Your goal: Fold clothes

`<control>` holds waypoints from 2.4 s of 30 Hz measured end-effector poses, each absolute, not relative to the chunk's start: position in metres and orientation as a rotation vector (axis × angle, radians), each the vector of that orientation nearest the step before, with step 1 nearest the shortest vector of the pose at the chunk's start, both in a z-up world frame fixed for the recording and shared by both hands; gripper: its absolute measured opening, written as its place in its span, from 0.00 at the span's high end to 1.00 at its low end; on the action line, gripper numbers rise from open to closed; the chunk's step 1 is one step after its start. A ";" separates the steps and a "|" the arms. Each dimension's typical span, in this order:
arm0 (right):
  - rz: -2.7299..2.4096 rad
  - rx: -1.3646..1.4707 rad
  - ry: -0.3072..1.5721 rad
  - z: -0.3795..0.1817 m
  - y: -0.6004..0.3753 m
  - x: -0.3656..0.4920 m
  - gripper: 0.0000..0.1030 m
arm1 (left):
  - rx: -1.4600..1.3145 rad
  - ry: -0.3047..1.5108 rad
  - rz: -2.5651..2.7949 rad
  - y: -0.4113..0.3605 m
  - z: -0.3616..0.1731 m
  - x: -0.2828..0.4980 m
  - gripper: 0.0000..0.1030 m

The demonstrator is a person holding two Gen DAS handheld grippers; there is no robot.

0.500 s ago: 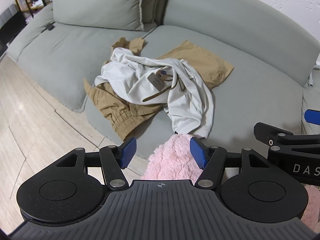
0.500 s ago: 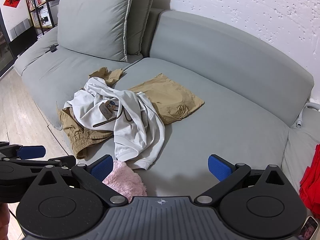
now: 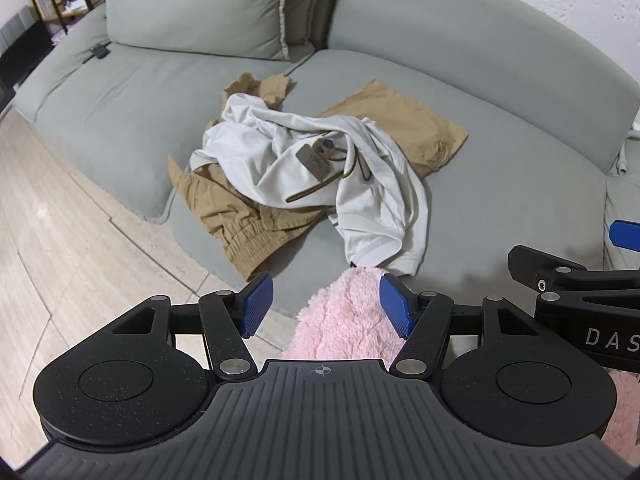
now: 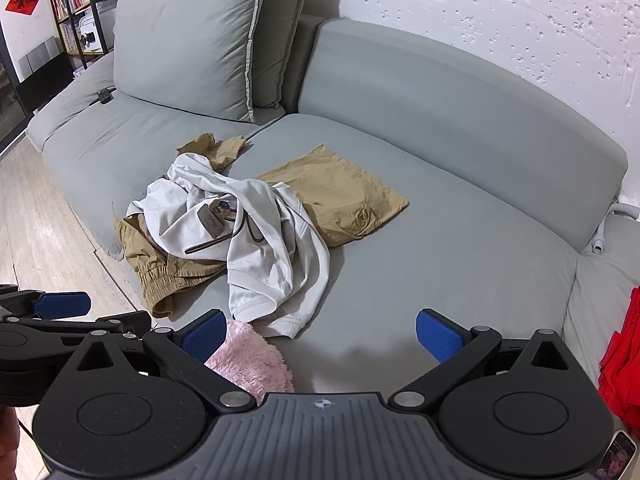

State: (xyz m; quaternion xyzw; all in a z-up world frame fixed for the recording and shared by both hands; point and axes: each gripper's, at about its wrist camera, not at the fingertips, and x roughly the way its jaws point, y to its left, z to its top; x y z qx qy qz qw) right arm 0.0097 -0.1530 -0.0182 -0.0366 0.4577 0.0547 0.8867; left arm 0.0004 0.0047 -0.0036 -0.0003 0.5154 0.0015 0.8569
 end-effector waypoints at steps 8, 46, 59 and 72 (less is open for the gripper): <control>0.116 -0.076 0.948 -0.019 -0.152 0.005 0.01 | -0.002 1.085 0.004 0.007 -0.004 0.001 0.37; 0.117 -0.083 0.974 -0.024 -0.151 0.013 0.01 | -0.012 1.106 0.007 0.011 -0.011 0.007 0.37; 0.320 -0.090 0.796 -0.063 -0.134 0.047 0.01 | -0.128 1.125 0.062 0.050 -0.069 0.045 0.39; 0.498 -0.158 0.855 -0.136 -0.084 0.186 0.42 | -0.202 1.102 0.101 0.095 -0.124 0.126 0.57</control>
